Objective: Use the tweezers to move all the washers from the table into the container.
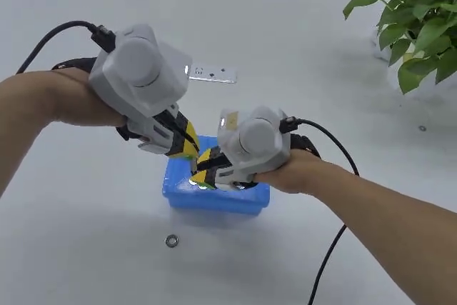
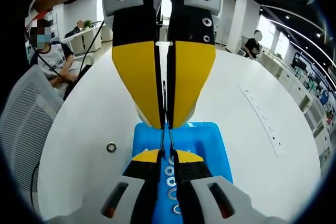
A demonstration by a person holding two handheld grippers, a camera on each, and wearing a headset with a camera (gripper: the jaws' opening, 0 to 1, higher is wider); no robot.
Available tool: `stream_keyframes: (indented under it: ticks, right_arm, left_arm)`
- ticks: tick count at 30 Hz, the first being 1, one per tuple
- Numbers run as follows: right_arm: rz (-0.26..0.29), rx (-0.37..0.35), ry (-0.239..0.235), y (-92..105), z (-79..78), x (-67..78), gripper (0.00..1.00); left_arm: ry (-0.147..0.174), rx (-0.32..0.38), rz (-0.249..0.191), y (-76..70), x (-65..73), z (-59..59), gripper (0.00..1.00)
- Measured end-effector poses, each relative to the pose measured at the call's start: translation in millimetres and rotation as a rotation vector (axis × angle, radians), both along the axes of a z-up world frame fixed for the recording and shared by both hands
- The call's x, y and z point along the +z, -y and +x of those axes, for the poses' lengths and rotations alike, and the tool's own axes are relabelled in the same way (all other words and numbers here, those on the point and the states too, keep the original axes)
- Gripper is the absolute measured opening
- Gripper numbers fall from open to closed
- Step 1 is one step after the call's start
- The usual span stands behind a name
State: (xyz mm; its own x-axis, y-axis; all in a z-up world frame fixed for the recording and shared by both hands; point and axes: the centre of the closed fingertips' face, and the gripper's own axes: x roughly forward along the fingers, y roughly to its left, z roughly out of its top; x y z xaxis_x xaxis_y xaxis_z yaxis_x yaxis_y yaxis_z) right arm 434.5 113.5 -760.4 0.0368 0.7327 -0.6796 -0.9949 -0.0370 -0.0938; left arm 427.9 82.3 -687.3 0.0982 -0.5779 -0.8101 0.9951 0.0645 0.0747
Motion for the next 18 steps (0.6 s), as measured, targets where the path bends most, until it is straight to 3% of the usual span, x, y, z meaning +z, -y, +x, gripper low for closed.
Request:
stream_keyframes:
  ticks: [18]
  right_arm:
    - [0.014, -0.017, 0.040, 5.3, -21.2, 26.8, 0.12]
  left_arm:
    - [0.036, -0.010, 0.000, 6.1, 25.8, -25.0, 0.05]
